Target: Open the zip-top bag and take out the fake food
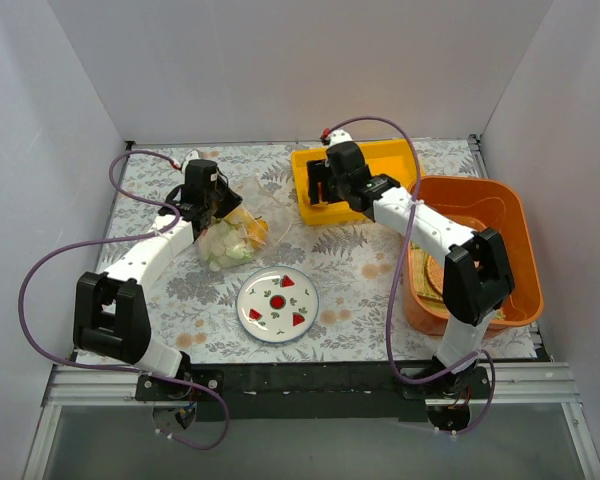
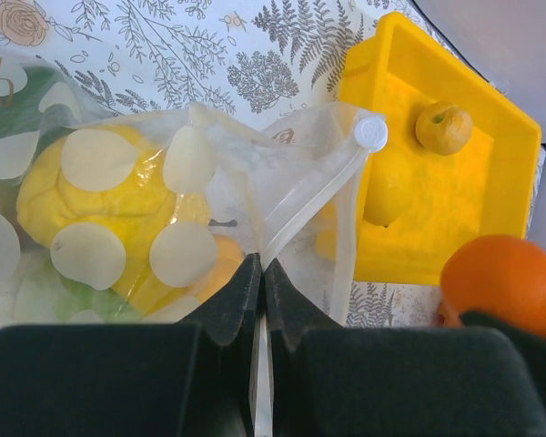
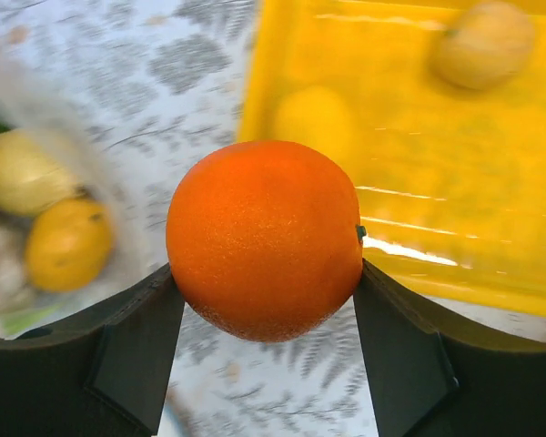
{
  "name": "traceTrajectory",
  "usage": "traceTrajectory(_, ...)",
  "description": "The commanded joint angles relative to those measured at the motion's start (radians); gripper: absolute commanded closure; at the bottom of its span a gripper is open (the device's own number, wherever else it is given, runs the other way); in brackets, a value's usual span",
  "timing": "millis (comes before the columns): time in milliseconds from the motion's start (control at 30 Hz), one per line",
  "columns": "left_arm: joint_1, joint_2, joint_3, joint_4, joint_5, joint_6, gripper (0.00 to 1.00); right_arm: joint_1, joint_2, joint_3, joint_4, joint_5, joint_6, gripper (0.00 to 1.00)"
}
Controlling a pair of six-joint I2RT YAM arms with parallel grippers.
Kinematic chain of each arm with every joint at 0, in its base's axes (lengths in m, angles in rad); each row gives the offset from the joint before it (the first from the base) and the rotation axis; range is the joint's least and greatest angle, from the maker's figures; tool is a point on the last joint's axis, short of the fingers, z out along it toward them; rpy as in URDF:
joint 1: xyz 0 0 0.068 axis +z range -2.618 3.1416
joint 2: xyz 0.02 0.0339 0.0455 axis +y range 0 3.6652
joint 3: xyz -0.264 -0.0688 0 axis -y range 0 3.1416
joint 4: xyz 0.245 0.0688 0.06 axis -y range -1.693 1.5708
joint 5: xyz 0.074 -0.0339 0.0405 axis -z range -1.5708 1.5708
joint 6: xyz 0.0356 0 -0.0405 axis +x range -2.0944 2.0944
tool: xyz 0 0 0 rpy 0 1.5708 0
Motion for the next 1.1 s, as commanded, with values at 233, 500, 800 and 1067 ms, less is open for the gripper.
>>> traceTrajectory(233, 0.005, -0.069, 0.004, 0.008, 0.064, 0.019, 1.0, -0.163, 0.218, 0.202, -0.169, 0.151, -0.09, 0.2)
traceTrajectory(500, 0.005, -0.079, 0.001, 0.008, 0.121, 0.024, 1.0, -0.165, 0.191, 0.262, -0.226, 0.142, -0.087, 0.08)
traceTrajectory(800, 0.005, -0.111, -0.011, 0.008, 0.168, 0.024, 1.0, -0.039, 0.039, 0.141, -0.07, -0.194, -0.019, 0.23)
traceTrajectory(1067, -0.003, -0.126, -0.042, 0.013, 0.18, 0.01, 1.0, 0.099, 0.161, 0.177, -0.007, -0.357, 0.073, 0.45)
